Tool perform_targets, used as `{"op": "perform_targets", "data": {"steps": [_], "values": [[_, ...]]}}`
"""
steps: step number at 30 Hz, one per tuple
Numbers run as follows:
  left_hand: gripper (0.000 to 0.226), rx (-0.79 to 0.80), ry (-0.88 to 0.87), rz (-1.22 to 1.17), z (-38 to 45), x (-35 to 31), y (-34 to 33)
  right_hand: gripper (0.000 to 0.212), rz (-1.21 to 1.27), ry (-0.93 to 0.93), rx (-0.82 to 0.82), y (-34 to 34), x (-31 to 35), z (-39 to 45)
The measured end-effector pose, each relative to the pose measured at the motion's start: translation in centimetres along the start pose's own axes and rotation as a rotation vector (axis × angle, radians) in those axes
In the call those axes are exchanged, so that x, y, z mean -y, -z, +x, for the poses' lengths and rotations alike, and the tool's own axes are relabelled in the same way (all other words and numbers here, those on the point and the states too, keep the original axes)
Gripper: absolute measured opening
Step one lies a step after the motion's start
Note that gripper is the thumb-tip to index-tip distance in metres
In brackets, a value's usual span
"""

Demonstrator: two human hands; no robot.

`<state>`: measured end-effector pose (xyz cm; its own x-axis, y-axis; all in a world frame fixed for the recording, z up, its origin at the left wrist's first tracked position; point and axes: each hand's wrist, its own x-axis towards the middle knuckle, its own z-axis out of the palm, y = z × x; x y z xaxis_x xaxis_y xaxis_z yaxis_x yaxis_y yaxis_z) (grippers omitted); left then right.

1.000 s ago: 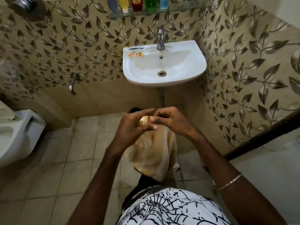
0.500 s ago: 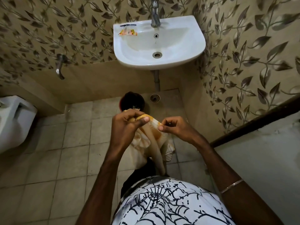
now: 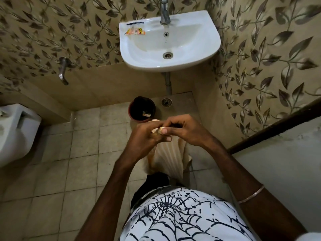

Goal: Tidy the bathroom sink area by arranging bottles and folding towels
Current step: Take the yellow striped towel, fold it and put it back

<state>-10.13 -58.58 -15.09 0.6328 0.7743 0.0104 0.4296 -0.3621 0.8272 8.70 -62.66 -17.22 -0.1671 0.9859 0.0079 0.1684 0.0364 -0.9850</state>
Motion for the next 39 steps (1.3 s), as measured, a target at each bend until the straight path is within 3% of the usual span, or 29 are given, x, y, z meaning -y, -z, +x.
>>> {"op": "perform_targets", "data": {"steps": [2,6,11,15,17,19,22,25,29,31,35,39], "values": [[0.029,-0.088,-0.071,0.036,0.3,-0.2,0.3,0.003,-0.016,0.019,-0.014,0.3,0.5,0.1],[0.029,-0.199,-0.161,0.118,0.3,-0.6,1.1,0.006,0.047,0.021,-0.022,0.8,0.1,-0.4],[0.011,-0.387,-0.029,-0.053,-0.4,-1.3,3.3,0.039,0.052,-0.110,-0.057,1.5,-2.6,-1.4],[0.010,-0.426,0.062,-0.041,-0.4,0.0,4.9,0.023,0.020,-0.138,-0.119,1.8,-3.1,-2.0],[0.024,-0.372,0.117,0.129,-0.3,1.1,5.1,0.016,-0.014,-0.125,-0.147,1.6,-2.8,-1.6],[0.054,-0.261,0.155,0.284,-0.3,1.3,4.8,0.012,-0.045,-0.100,-0.142,1.1,-2.0,-1.0],[0.082,-0.070,0.064,0.234,-0.2,0.3,2.9,0.009,-0.084,-0.043,-0.058,0.1,-0.2,-0.3],[0.054,-0.002,-0.057,0.086,0.0,-0.5,1.1,0.010,-0.133,0.013,-0.025,-0.3,1.3,0.4],[0.023,-0.212,-0.104,0.141,0.2,-0.3,1.7,0.017,-0.094,-0.018,-0.062,0.3,1.0,0.3],[0.020,-0.269,-0.121,0.162,0.2,-0.3,2.2,0.020,-0.090,-0.070,-0.052,0.5,0.0,-0.2],[0.015,-0.419,0.011,0.021,0.3,0.0,3.9,0.034,-0.083,-0.139,-0.079,0.8,-2.5,-1.4],[0.020,-0.464,0.097,0.091,0.3,0.8,5.0,0.024,-0.066,-0.120,-0.150,0.9,-2.7,-1.7]]}}
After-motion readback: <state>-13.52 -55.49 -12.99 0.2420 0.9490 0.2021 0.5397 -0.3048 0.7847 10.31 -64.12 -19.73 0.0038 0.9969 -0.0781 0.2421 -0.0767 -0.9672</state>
